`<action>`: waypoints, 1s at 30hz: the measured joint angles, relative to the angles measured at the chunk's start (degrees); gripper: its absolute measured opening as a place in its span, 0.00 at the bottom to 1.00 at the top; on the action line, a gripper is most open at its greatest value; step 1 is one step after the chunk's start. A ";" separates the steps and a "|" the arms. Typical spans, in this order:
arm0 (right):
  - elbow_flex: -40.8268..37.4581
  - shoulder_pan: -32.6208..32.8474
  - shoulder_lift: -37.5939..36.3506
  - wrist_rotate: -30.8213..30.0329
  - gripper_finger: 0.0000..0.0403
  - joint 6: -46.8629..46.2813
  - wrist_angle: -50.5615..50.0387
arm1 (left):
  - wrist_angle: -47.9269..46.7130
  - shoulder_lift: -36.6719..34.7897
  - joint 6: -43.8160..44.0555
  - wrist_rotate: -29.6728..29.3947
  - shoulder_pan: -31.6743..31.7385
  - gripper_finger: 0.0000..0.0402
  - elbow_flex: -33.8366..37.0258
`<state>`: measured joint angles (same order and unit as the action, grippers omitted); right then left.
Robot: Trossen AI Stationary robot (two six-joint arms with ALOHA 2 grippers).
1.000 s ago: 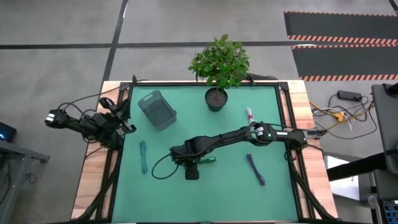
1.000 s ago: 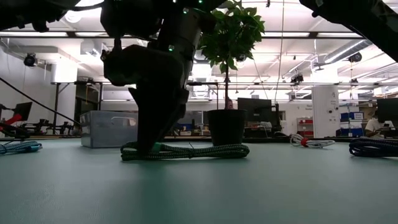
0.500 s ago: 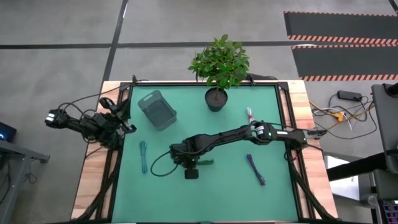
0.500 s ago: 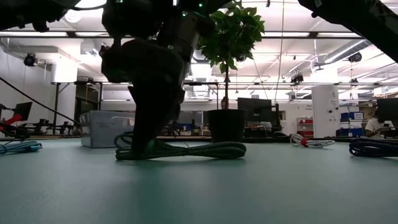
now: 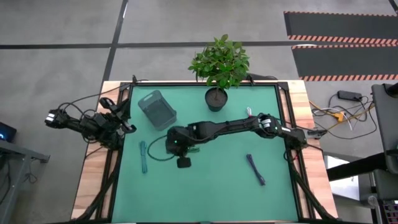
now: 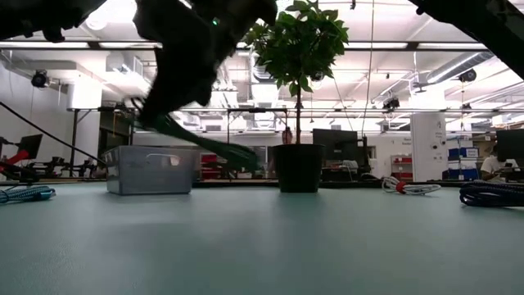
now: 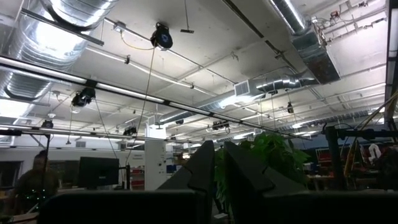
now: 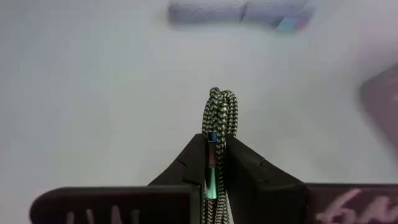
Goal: Pick and place USB-C Cables
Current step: Put the green charger cable into the gray bin
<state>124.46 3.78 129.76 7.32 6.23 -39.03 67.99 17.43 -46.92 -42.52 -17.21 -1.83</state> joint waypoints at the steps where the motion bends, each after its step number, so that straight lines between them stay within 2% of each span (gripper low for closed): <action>1: 0.00 -0.35 -0.12 -0.12 0.07 0.72 1.73 | 0.01 0.00 0.00 0.00 -0.02 0.05 0.00; 9: -0.04 -1.79 -0.27 -10.13 0.07 6.19 17.35 | 0.02 0.00 0.00 0.00 -0.02 0.05 0.00; 16: -0.42 -3.38 -0.30 -12.20 0.07 7.91 31.28 | 0.04 0.02 0.00 0.02 -0.02 0.05 0.00; 23: -4.70 -5.20 -0.36 -15.39 0.07 6.16 45.29 | 0.08 0.02 0.01 0.00 0.00 0.05 0.00; 30: -9.41 -6.70 -0.34 -22.62 0.07 6.73 55.79 | 0.12 0.00 0.01 0.01 -0.01 0.05 0.00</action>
<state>115.05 -2.92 129.43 -15.30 12.96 16.76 68.11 17.43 -46.91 -42.51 -17.22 -1.83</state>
